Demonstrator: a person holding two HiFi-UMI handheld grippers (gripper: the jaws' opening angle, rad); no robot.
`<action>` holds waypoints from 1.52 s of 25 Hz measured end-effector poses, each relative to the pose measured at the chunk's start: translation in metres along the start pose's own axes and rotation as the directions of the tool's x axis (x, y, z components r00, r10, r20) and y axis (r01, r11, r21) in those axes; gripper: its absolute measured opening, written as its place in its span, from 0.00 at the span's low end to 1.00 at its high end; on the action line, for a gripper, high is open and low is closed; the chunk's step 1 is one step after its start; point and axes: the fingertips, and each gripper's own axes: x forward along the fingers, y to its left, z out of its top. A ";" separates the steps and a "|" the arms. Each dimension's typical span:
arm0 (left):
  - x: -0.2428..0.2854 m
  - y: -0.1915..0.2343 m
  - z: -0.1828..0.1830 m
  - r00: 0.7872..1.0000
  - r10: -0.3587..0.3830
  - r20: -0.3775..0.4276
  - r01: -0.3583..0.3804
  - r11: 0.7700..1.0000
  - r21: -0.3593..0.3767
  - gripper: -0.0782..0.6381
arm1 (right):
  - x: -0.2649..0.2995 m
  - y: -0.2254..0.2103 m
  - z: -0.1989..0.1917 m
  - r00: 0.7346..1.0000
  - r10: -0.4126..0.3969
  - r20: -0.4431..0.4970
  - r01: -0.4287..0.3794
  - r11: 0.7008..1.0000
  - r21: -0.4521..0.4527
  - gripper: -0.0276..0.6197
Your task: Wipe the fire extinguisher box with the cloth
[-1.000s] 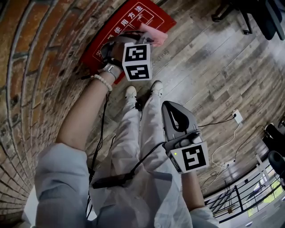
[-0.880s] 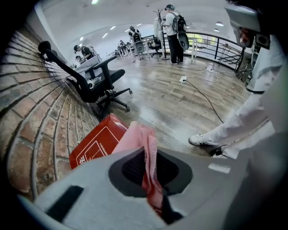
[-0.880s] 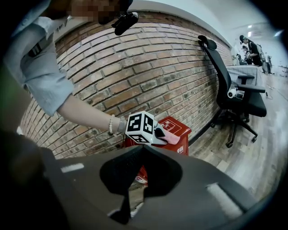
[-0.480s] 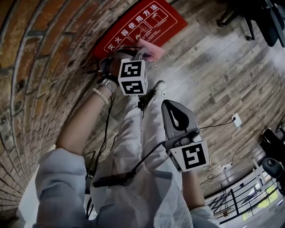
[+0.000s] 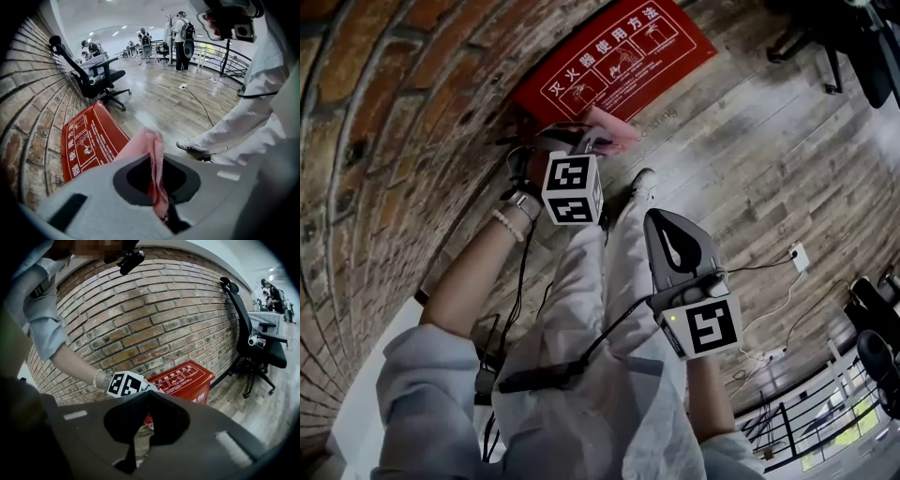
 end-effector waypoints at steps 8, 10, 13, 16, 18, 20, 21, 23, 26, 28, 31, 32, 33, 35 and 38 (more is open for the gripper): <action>-0.011 -0.034 -0.024 1.000 -0.025 0.014 0.025 0.998 -0.051 0.12 | 0.010 0.017 -0.001 1.000 0.025 -0.016 -0.026 0.999 -0.030 0.05; -0.013 -0.041 -0.028 0.999 -0.029 0.016 0.030 0.997 -0.065 0.12 | 0.012 0.020 -0.003 0.998 0.033 -0.044 -0.035 0.999 -0.038 0.05; -0.014 -0.049 -0.033 0.999 -0.040 0.014 0.040 0.997 -0.072 0.12 | 0.014 0.022 -0.006 0.997 0.034 -0.076 -0.037 0.998 -0.047 0.05; -0.015 -0.053 -0.037 0.999 -0.047 0.012 0.048 0.996 -0.070 0.12 | 0.018 0.026 0.000 0.998 0.040 -0.053 -0.043 0.998 -0.051 0.05; -0.018 -0.051 -0.036 0.999 -0.038 0.022 0.040 0.996 -0.080 0.12 | 0.019 0.026 0.001 0.998 0.036 -0.058 -0.040 0.997 -0.060 0.05; -0.023 -0.045 -0.032 0.999 -0.022 0.042 0.026 0.995 -0.100 0.12 | 0.020 0.026 0.003 0.998 0.033 -0.058 -0.038 0.997 -0.072 0.05; -0.027 -0.043 -0.030 0.999 -0.013 0.053 0.019 0.993 -0.114 0.12 | 0.021 0.026 0.008 0.999 0.034 -0.041 -0.037 0.996 -0.076 0.05; -0.039 -0.040 -0.022 0.997 0.004 0.080 0.008 0.988 -0.151 0.12 | 0.019 0.025 0.020 1.000 0.027 -0.009 -0.027 0.996 -0.080 0.05; -0.069 -0.037 -0.004 0.990 0.038 0.135 -0.006 0.974 -0.227 0.12 | 0.008 0.020 0.040 1.000 0.008 0.011 -0.007 0.995 -0.096 0.05; -0.091 -0.032 0.009 0.985 0.064 0.162 -0.021 0.967 -0.255 0.12 | 0.003 0.019 0.059 0.999 0.008 0.039 -0.003 0.993 -0.122 0.05; -0.127 -0.023 0.035 0.974 0.101 0.204 -0.045 0.965 -0.260 0.12 | -0.010 0.017 0.090 0.997 0.000 0.080 0.012 0.988 -0.156 0.05; -0.140 -0.020 0.044 0.967 0.118 0.224 -0.054 0.960 -0.275 0.12 | -0.015 0.017 0.100 0.996 -0.004 0.091 0.019 0.986 -0.166 0.05; -0.154 -0.015 0.053 0.960 0.139 0.243 -0.062 0.953 -0.298 0.12 | -0.021 0.017 0.110 0.995 -0.007 0.101 0.025 0.984 -0.175 0.05; -0.185 -0.007 0.068 0.944 0.183 0.276 -0.082 0.937 -0.340 0.12 | -0.034 0.018 0.132 0.992 -0.013 0.122 0.036 0.981 -0.191 0.05; -0.233 0.007 0.088 0.917 0.248 0.311 -0.128 0.924 -0.360 0.12 | -0.055 0.019 0.169 0.984 -0.024 0.175 0.062 0.975 -0.214 0.05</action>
